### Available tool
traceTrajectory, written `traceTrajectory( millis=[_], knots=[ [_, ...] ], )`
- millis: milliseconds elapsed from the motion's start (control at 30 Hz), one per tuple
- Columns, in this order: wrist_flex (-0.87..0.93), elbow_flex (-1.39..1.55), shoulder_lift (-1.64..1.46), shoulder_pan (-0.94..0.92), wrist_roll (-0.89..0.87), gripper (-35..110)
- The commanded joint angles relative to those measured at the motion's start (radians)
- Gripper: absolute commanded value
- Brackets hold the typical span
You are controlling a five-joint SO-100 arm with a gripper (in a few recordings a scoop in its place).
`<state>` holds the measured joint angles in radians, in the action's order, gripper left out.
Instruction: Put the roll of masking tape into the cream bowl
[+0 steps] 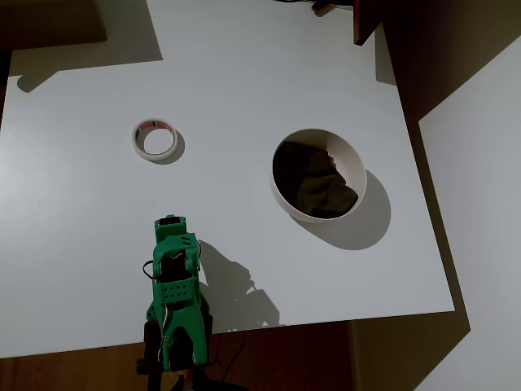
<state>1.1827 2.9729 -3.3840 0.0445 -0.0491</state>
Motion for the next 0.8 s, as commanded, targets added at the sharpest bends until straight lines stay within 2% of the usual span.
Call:
traceTrajectory(
  millis=[0,567,767],
  knots=[
    [0.015,-0.012,-0.006,0.014,-0.011,-8],
    [-0.021,-0.069,0.006,0.011,-0.005,-8],
    [-0.129,-0.222,0.291,0.0,-0.028,-8]
  ],
)
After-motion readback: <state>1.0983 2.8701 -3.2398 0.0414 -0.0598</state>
